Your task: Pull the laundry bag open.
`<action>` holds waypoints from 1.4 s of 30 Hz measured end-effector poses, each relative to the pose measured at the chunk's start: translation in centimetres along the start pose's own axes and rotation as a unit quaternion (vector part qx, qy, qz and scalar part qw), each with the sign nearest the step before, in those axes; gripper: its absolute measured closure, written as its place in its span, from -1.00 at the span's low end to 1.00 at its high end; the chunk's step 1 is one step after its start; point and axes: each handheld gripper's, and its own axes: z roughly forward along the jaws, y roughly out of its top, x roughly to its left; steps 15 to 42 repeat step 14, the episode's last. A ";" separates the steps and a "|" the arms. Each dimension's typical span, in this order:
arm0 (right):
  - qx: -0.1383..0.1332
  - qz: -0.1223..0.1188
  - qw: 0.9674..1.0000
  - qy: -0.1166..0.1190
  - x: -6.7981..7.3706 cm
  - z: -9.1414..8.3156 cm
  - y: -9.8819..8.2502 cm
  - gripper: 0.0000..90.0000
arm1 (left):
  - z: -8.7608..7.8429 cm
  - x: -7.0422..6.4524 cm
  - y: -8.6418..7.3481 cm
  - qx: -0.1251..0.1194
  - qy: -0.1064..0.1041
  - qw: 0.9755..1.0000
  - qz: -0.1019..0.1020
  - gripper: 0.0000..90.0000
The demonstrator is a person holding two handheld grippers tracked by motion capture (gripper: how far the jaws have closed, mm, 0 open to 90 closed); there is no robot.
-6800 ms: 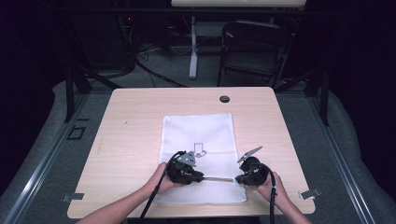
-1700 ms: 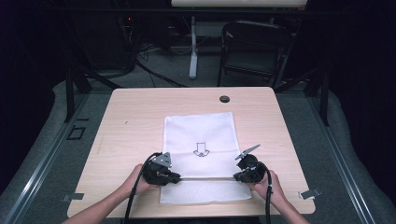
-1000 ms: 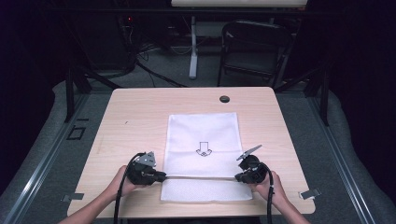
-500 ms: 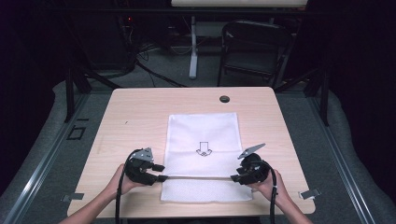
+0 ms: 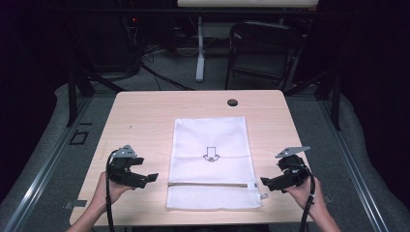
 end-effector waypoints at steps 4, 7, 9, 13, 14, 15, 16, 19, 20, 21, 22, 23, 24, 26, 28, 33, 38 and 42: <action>0.010 0.027 0.999 -0.015 -1.8 -0.2 -1.9 -1.00 | -1.2 0.9 -1.0 -0.015 0.044 0.998 -0.034 -0.86; 0.013 0.044 0.999 -0.021 -3.0 0.0 -2.9 -1.00 | -1.6 1.8 -1.5 -0.022 0.060 0.997 -0.045 -0.89; 0.016 0.049 0.998 -0.032 -3.3 0.3 -3.1 -1.00 | -1.5 2.3 -1.8 -0.023 0.061 0.996 -0.057 -0.93; 0.030 0.042 0.998 -0.034 -3.4 1.1 -3.4 -1.00 | -0.7 3.6 -2.6 -0.010 0.073 0.995 -0.072 -0.99; 0.034 0.035 0.998 -0.039 -3.3 1.5 -3.5 -1.00 | -0.4 3.7 -2.7 -0.009 0.078 0.994 -0.075 -1.00; 0.034 0.035 0.998 -0.039 -3.3 1.5 -3.5 -1.00 | -0.4 3.7 -2.7 -0.009 0.078 0.994 -0.075 -1.00; 0.034 0.035 0.998 -0.039 -3.3 1.5 -3.5 -1.00 | -0.4 3.7 -2.7 -0.009 0.078 0.994 -0.075 -1.00; 0.034 0.035 0.998 -0.039 -3.3 1.5 -3.5 -1.00 | -0.4 3.7 -2.7 -0.009 0.078 0.994 -0.075 -1.00; 0.034 0.035 0.998 -0.039 -3.3 1.5 -3.5 -1.00 | -0.4 3.7 -2.7 -0.009 0.078 0.994 -0.075 -1.00; 0.034 0.035 0.998 -0.039 -3.3 1.5 -3.5 -1.00 | -0.4 3.7 -2.7 -0.009 0.078 0.994 -0.075 -1.00; 0.034 0.035 0.998 -0.039 -3.3 1.5 -3.5 -1.00 | -0.4 3.7 -2.7 -0.009 0.078 0.994 -0.075 -1.00; 0.034 0.035 0.998 -0.039 -3.3 1.5 -3.5 -1.00 | -0.4 3.7 -2.7 -0.009 0.078 0.994 -0.075 -1.00; 0.034 0.035 0.998 -0.039 -3.3 1.5 -3.5 -1.00 | -0.4 3.7 -2.7 -0.009 0.078 0.994 -0.075 -1.00; 0.034 0.035 0.998 -0.039 -3.3 1.5 -3.5 -1.00 | -0.4 3.7 -2.7 -0.009 0.078 0.994 -0.075 -1.00; 0.034 0.035 0.998 -0.039 -3.3 1.5 -3.5 -1.00 | -0.4 3.7 -2.7 -0.009 0.078 0.994 -0.075 -1.00; 0.034 0.035 0.998 -0.039 -3.3 1.5 -3.5 -1.00 | -0.4 3.7 -2.7 -0.009 0.078 0.994 -0.075 -1.00; 0.034 0.035 0.998 -0.039 -3.3 1.5 -3.5 -1.00 | -0.4 3.7 -2.7 -0.009 0.078 0.994 -0.075 -1.00; 0.034 0.035 0.998 -0.039 -3.3 1.5 -3.5 -1.00 | -0.4 3.7 -2.7 -0.009 0.078 0.994 -0.075 -1.00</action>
